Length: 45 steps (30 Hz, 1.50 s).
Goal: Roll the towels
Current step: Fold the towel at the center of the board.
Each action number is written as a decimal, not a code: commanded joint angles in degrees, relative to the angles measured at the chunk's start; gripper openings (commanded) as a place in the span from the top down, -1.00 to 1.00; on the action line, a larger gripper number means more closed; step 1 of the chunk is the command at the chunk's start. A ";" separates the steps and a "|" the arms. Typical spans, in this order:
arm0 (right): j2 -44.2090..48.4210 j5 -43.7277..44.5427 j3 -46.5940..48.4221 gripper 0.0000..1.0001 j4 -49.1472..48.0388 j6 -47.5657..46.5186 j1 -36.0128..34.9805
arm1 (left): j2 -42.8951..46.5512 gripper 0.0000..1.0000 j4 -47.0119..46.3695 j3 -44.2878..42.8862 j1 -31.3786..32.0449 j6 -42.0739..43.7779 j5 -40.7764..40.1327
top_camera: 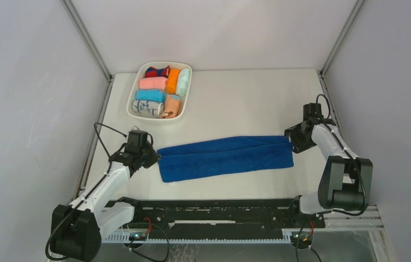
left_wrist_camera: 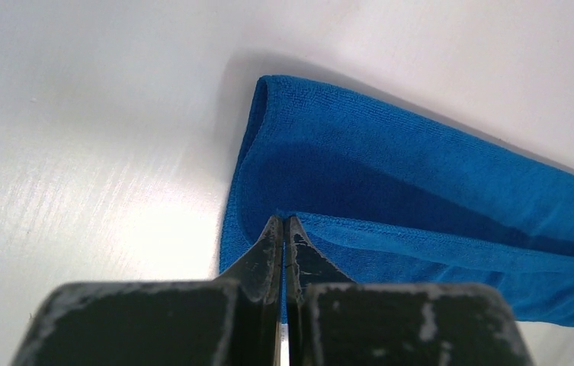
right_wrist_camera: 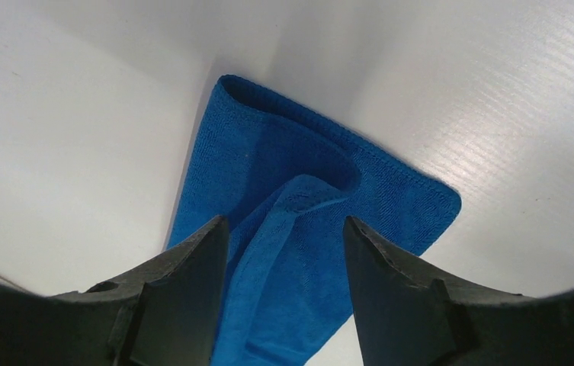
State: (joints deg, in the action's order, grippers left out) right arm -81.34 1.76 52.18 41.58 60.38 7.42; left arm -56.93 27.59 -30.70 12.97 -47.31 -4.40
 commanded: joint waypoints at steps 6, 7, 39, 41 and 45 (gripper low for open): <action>-1.82 0.85 2.11 0.00 -1.48 5.00 1.17 | 1.44 1.00 0.39 -0.83 0.12 1.52 -1.78; -1.95 1.08 2.13 0.01 -1.58 5.01 1.33 | 1.53 1.00 0.51 -0.85 0.09 1.52 -1.81; -5.81 2.06 0.92 0.19 -5.13 5.37 -0.28 | 2.87 1.00 1.26 -0.11 0.04 1.33 -2.93; -6.30 2.46 0.93 0.19 -5.42 5.61 -0.52 | 3.04 1.00 1.28 0.00 0.04 1.34 -2.92; -7.62 3.16 0.92 0.20 -5.75 5.44 -0.90 | 3.30 1.00 1.12 0.30 0.08 1.25 -2.97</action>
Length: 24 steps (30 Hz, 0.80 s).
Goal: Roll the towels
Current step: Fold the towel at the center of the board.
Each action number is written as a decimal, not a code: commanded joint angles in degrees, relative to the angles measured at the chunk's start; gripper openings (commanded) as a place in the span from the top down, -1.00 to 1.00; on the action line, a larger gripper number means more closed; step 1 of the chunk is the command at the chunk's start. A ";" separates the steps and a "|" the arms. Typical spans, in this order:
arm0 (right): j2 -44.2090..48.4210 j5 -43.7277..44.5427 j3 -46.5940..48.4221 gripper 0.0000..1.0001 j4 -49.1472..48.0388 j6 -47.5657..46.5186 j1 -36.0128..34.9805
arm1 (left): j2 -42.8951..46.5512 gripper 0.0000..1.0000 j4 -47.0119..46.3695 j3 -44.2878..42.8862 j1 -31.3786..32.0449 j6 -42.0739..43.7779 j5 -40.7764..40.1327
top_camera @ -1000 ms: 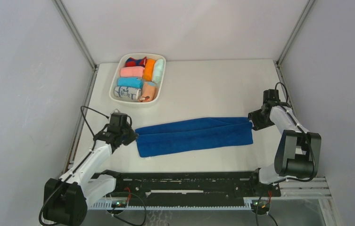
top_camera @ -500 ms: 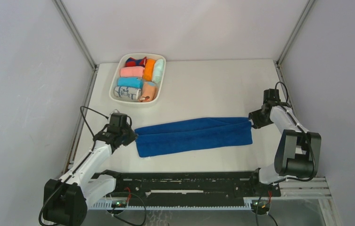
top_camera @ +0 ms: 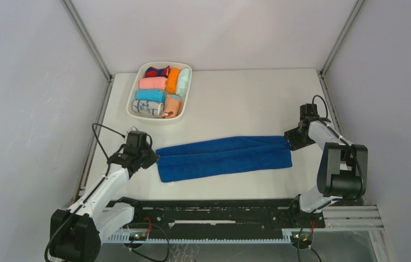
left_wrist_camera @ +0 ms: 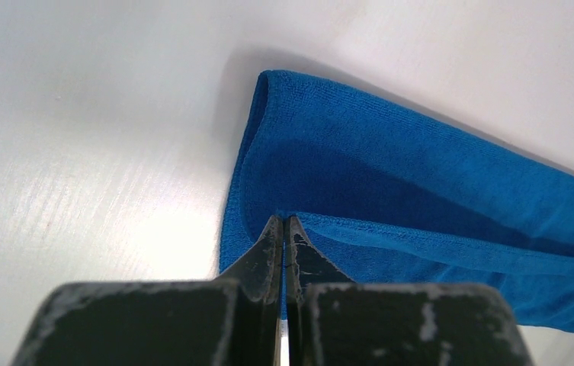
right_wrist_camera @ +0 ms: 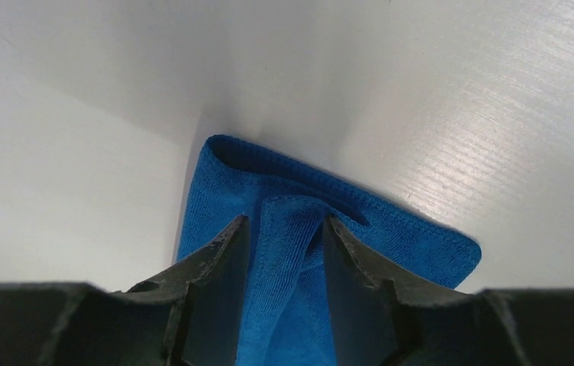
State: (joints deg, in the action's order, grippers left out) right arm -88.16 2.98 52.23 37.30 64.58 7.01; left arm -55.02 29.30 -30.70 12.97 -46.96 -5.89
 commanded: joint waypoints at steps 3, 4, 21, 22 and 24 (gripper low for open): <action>-1.75 2.96 0.89 0.22 -1.24 0.83 -0.42 | 1.47 1.00 -0.64 0.54 0.08 0.82 -1.55; -1.95 3.18 0.82 0.22 -1.44 0.74 -0.46 | 1.43 1.00 -0.68 0.61 0.06 0.82 -1.48; -1.62 3.09 0.66 0.72 -2.58 -2.21 -0.32 | 1.75 1.00 -0.53 0.66 0.04 0.82 -2.03; -1.04 2.92 0.88 0.80 -2.32 -2.62 -0.32 | 1.82 1.00 -0.41 0.25 0.00 0.82 -2.26; 0.08 2.43 1.55 1.00 -1.94 -3.45 -0.37 | 1.62 1.00 -0.24 -0.44 -0.11 0.86 -2.60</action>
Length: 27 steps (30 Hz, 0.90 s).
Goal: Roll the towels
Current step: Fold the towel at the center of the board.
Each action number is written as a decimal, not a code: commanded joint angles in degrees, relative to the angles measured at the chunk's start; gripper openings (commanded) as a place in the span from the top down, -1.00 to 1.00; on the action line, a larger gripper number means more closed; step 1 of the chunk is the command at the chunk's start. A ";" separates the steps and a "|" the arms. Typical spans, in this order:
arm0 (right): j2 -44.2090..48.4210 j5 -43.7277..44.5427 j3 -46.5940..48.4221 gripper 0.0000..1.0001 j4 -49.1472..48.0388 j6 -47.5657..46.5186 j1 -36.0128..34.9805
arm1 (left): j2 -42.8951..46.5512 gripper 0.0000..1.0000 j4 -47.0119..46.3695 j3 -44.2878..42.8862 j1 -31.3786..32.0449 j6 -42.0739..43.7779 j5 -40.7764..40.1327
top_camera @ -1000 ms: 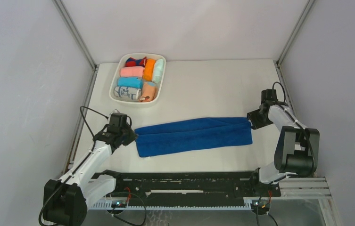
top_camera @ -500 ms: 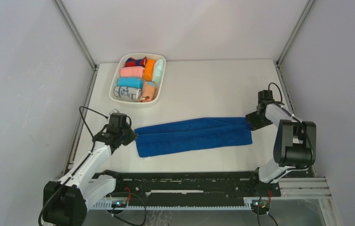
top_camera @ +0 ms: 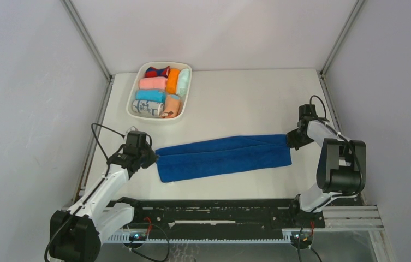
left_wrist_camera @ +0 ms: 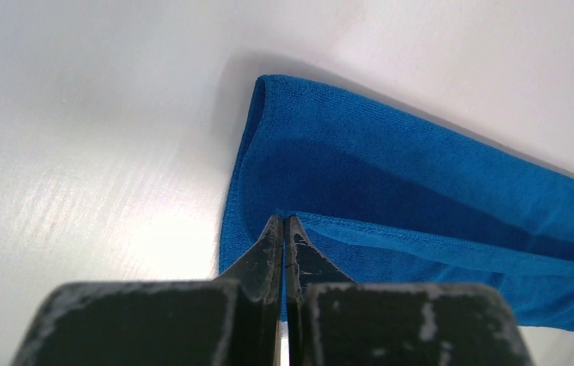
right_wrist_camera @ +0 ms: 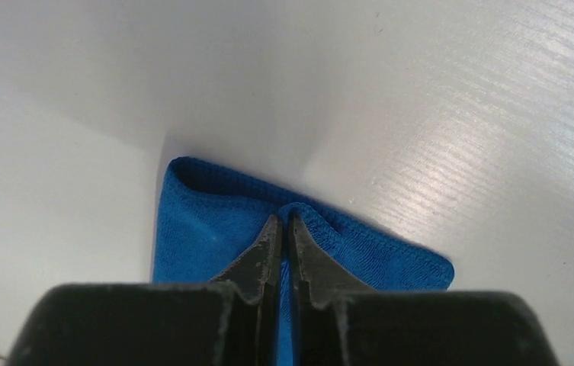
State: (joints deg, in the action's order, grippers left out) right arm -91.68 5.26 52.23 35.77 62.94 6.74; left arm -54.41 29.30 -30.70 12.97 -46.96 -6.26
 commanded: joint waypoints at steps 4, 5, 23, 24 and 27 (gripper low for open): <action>6.19 -0.43 4.37 1.00 0.18 -4.13 -0.12 | -0.10 1.00 0.17 -3.47 -1.08 1.53 -2.61; 6.52 -0.63 5.23 1.00 0.18 -4.68 -0.22 | -0.55 1.00 0.38 -4.64 -1.49 1.79 -2.81; -8.00 -14.89 24.80 1.00 -14.91 -19.39 -2.96 | -26.41 1.00 -4.16 -32.53 -12.11 11.85 -4.64; -9.10 -15.81 25.57 1.00 -15.88 -19.85 -3.01 | -27.47 1.00 -4.40 -33.47 -12.48 12.33 -4.42; -11.31 -17.21 27.57 1.00 -18.23 -21.29 -2.97 | -29.82 1.00 -4.39 -36.31 -12.99 14.01 -4.14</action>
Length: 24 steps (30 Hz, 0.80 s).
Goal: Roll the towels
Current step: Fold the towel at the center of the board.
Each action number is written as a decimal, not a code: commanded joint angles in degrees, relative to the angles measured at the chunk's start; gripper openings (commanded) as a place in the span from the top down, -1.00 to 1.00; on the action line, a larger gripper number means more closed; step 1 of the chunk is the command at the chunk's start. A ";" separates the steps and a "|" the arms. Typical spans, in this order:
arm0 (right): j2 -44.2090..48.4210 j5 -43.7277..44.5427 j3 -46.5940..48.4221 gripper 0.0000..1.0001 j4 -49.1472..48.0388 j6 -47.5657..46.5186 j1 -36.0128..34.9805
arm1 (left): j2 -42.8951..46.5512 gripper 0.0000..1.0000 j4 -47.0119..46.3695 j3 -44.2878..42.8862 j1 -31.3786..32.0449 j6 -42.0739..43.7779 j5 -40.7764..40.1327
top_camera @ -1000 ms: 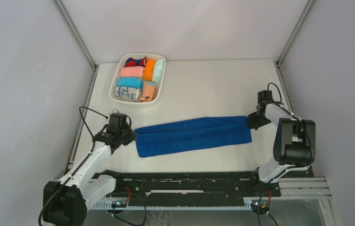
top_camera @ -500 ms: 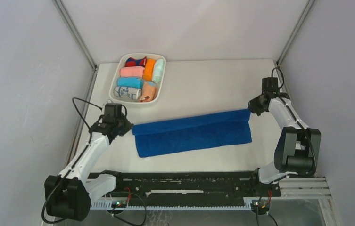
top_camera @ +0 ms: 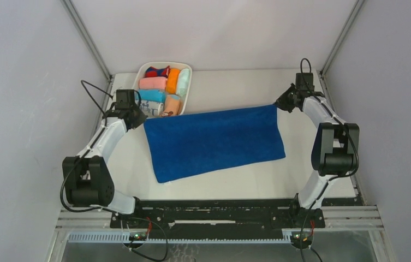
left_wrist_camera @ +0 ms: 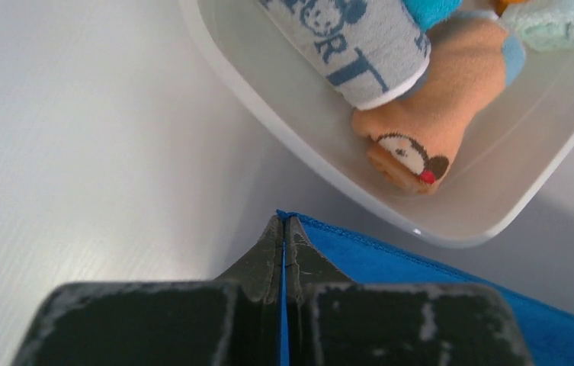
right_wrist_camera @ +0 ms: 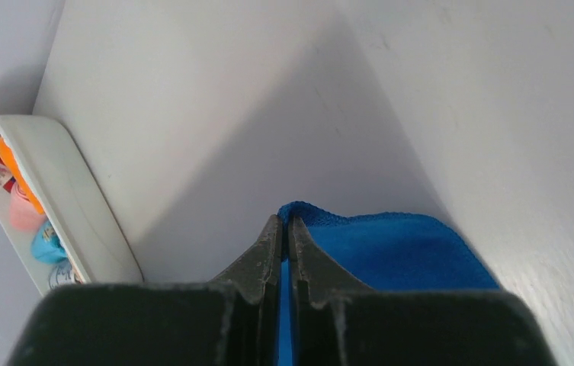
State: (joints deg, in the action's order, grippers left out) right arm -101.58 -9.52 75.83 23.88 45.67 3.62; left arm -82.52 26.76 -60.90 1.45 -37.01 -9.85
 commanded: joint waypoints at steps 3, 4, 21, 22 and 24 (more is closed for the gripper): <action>-2.99 -3.45 6.08 1.00 -7.51 -5.10 0.23 | -3.39 1.00 -1.02 -8.57 -2.15 5.03 -0.16; -3.41 -3.93 6.71 1.00 -7.52 -5.33 0.25 | -3.67 1.00 -0.94 -8.96 -2.30 5.21 0.02; 5.42 -9.29 -4.16 1.00 -2.85 -9.75 3.77 | 9.72 1.00 7.04 3.81 -2.29 2.89 5.30; 6.21 -9.25 -4.89 1.00 -2.85 -10.01 4.12 | 11.03 1.00 7.16 5.43 -2.29 2.45 6.14; 7.48 -8.91 -8.00 1.00 -2.41 -10.49 4.63 | 13.69 1.00 7.10 8.70 -2.17 1.36 8.06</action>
State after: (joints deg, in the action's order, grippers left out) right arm -98.41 -19.25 70.87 21.37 37.76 6.85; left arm -73.87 31.77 -57.54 -0.19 -33.78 -4.27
